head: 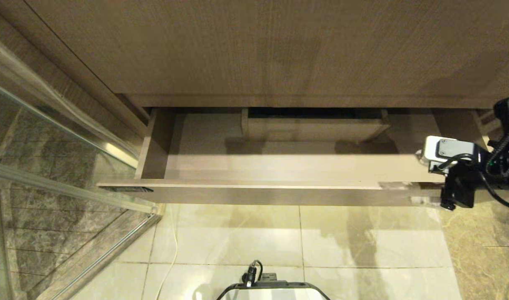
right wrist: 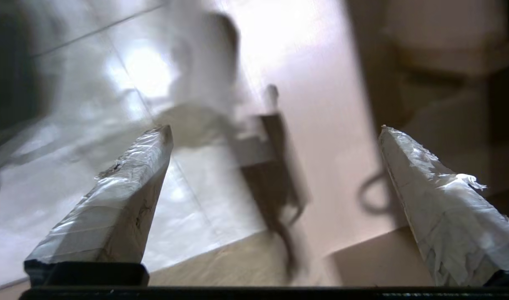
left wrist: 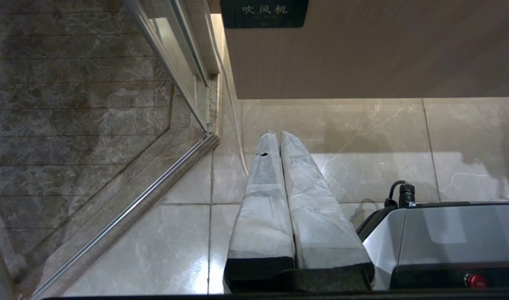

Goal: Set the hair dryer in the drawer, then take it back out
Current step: Pull open the drawer

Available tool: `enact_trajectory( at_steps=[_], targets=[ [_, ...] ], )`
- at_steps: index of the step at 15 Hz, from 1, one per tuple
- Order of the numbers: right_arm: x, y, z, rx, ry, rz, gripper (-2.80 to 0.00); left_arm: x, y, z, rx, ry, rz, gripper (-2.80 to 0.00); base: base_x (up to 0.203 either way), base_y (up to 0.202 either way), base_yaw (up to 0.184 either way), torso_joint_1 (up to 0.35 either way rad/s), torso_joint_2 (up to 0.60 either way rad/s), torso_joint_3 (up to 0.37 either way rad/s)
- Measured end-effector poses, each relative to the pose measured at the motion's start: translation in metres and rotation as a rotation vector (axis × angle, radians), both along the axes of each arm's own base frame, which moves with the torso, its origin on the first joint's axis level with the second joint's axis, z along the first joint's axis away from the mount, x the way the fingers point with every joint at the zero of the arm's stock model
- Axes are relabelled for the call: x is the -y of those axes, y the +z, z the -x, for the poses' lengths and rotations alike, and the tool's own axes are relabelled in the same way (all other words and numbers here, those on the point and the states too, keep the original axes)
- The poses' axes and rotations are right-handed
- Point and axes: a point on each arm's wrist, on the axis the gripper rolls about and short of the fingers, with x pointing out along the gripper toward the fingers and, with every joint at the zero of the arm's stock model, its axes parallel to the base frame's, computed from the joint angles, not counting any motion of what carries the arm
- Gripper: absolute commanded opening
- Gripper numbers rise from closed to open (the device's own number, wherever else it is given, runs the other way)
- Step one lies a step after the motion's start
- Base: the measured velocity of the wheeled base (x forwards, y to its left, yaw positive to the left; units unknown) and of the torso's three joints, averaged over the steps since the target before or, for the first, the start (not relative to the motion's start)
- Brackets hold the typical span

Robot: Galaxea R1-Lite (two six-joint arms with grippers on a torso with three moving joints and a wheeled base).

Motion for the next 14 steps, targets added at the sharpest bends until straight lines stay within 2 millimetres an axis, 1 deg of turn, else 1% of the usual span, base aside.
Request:
enact_trajectory(
  at_steps=[3,6,8,9,11,12,13,14],
  targets=[
    [0.015,0.011,0.05,0.002,-0.033,-0.041,0.0,0.0,0.0,0.0,0.0,0.0,0.0,-2.8,0.0,0.0,0.0,0.0,0.0,0.0],
    [0.017,0.014,0.101,-0.02,-0.057,-0.1,0.0,0.0,0.0,0.0,0.0,0.0,0.0,-2.8,0.0,0.0,0.0,0.0,0.0,0.0],
    [0.014,0.013,0.123,-0.01,-0.081,-0.129,0.0,0.0,0.0,0.0,0.0,0.0,0.0,-2.8,0.0,0.0,0.0,0.0,0.0,0.0],
    [0.013,0.009,0.132,-0.01,-0.089,-0.137,0.0,0.0,0.0,0.0,0.0,0.0,0.0,-2.8,0.0,0.0,0.0,0.0,0.0,0.0],
    [0.011,0.011,0.144,0.016,-0.106,-0.156,0.0,0.0,0.0,0.0,0.0,0.0,0.0,-2.8,0.0,0.0,0.0,0.0,0.0,0.0],
    [0.01,0.013,0.148,0.025,-0.126,-0.183,-0.58,0.0,0.0,0.0,0.0,0.0,0.0,-2.8,0.0,0.0,0.0,0.0,0.0,0.0],
    [0.009,0.017,0.152,0.037,-0.154,-0.22,-2.8,0.0,0.0,0.0,0.0,0.0,0.0,-2.8,0.0,0.0,0.0,0.0,0.0,0.0],
    [0.009,0.022,0.157,0.051,-0.187,-0.257,-2.8,0.0,0.0,0.0,0.0,0.0,0.0,-2.8,0.0,0.0,0.0,0.0,0.0,0.0]
  ],
)
